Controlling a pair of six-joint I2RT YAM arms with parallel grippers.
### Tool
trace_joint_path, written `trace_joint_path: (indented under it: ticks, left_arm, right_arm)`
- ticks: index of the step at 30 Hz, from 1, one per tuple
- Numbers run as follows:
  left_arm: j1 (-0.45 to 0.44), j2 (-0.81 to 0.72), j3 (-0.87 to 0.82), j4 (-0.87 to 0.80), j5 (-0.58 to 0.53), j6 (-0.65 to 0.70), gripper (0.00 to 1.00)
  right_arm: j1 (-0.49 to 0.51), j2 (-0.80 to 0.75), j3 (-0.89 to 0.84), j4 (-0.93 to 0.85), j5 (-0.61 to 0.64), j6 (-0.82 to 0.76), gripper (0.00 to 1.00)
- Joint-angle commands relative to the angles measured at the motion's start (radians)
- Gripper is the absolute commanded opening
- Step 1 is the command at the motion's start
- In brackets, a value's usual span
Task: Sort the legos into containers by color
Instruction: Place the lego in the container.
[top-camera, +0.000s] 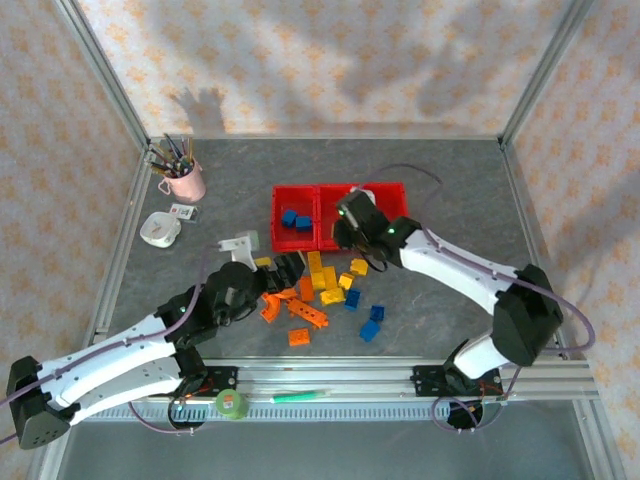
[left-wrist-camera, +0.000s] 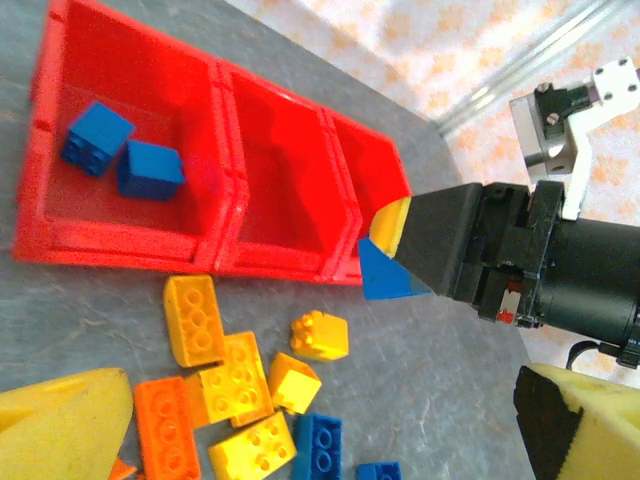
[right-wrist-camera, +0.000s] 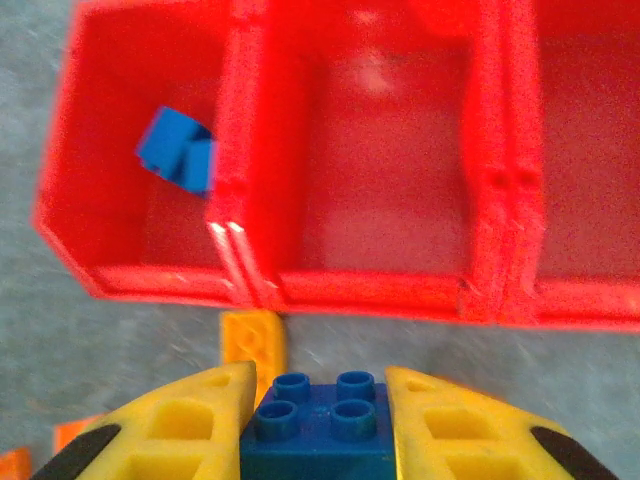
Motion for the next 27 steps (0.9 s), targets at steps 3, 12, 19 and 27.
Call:
trace_joint_path:
  ticks: [3,12,19,27]
  left_arm:
    - [0.059,-0.033,0.053,-0.154,-0.057,-0.003,0.99]
    - [0.168,0.007,0.071,-0.163,-0.028,0.009,0.99]
    - [0.196,0.054,0.067,-0.128,0.01,0.009,0.99]
    - [0.199,0.034,0.037,-0.116,0.054,-0.003,0.99]
  right_arm:
    - [0.014,0.162,0.2,-0.005,0.001,-0.056,0.27]
    - [0.0,0.475,0.538,-0.016,0.06,-0.134,0.28]
    - [-0.019,0.671,0.741,-0.081,0.059,-0.149,0.28]
    - [-0.019,0.648,0.751,-0.07,0.046,-0.143,0.45]
